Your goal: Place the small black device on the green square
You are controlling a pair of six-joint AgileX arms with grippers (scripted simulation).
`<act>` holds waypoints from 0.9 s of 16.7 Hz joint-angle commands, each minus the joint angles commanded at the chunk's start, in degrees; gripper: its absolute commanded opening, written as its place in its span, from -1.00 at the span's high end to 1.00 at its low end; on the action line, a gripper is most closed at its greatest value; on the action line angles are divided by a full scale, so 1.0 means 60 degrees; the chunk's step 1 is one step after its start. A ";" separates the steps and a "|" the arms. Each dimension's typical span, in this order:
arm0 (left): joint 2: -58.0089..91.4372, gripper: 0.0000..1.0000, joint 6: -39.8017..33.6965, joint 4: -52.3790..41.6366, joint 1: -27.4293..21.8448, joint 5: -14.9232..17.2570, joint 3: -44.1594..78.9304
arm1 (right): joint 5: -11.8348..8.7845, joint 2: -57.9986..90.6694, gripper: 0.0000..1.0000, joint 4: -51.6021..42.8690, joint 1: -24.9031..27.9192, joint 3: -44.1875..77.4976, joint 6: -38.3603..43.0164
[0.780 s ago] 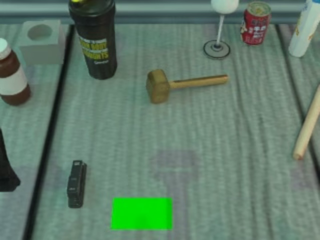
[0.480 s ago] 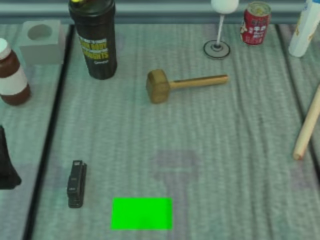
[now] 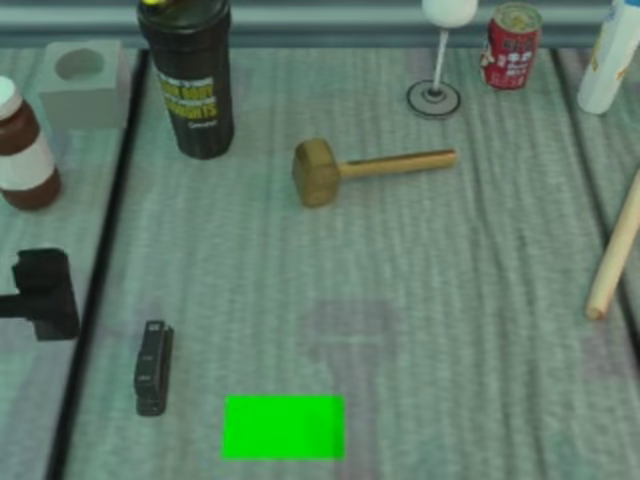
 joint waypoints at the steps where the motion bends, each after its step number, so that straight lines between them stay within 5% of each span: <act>1: 0.0995 -1.00 -0.0210 -0.0583 -0.0193 -0.0005 0.0605 | 0.0000 0.0000 -1.00 0.0000 0.0000 0.0000 0.0000; 9: 0.7535 -1.00 -0.1704 -0.4670 -0.1599 -0.0006 0.5006 | 0.0000 0.0000 -1.00 0.0000 0.0000 0.0000 0.0000; 15: 0.9786 -1.00 -0.2247 -0.6030 -0.2111 -0.0026 0.6745 | 0.0000 0.0000 -1.00 0.0000 0.0000 0.0000 0.0000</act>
